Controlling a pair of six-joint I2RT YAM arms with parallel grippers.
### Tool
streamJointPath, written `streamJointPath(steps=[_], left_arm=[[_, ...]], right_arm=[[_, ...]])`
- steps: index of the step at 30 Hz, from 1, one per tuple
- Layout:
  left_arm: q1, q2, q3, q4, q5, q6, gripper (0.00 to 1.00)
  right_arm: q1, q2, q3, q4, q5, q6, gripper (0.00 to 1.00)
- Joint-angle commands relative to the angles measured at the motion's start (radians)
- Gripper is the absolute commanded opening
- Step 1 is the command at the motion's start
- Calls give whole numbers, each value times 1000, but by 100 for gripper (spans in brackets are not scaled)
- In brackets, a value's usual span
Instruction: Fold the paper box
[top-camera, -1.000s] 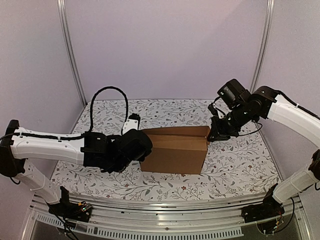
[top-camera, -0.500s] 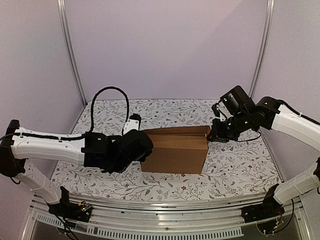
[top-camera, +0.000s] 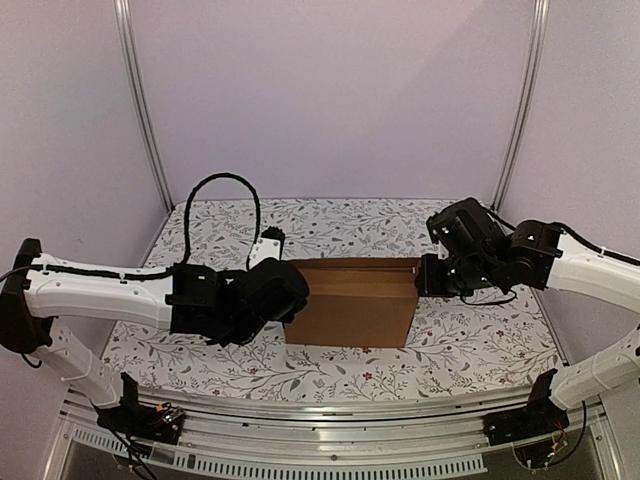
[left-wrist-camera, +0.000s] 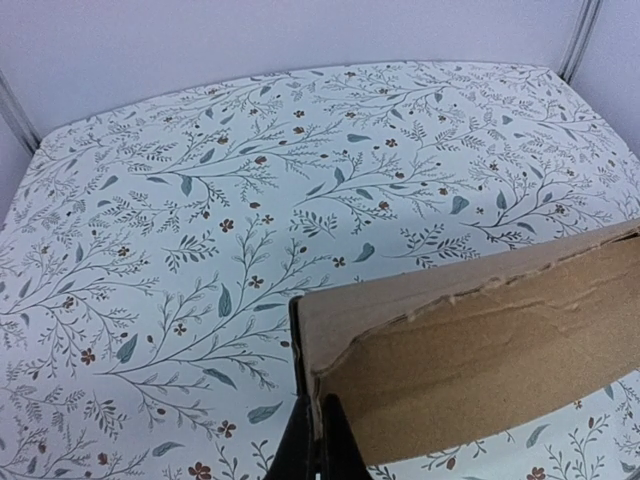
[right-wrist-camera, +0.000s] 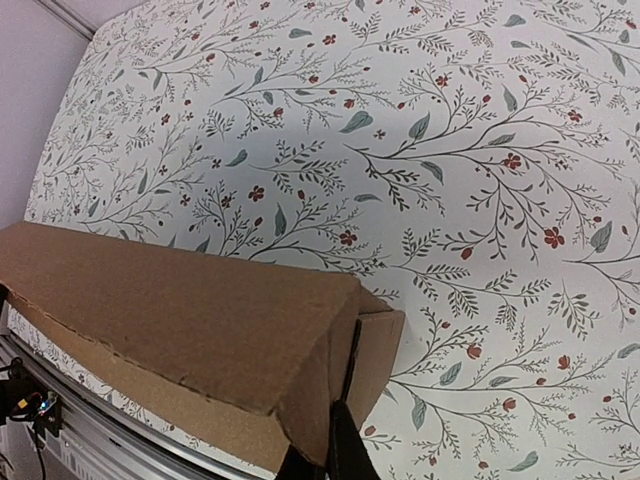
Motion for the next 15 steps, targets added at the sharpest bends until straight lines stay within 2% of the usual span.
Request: streamJointPath(steps=[1, 8, 11, 13, 15], left_arm=[[-33, 73, -38, -110, 206, -7, 0], [-33, 73, -38, -112, 219, -17, 0], [-33, 75, -37, -112, 224, -23, 0], [-35, 75, -38, -115, 226, -28, 0], [-36, 76, -41, -116, 226, -33, 0]], right_arm=[[56, 15, -85, -9, 58, 61, 0], [98, 24, -99, -1, 135, 50, 3], [97, 0, -91, -2, 167, 40, 10], [98, -22, -72, -19, 194, 22, 21], [98, -34, -41, -40, 216, 2, 25]])
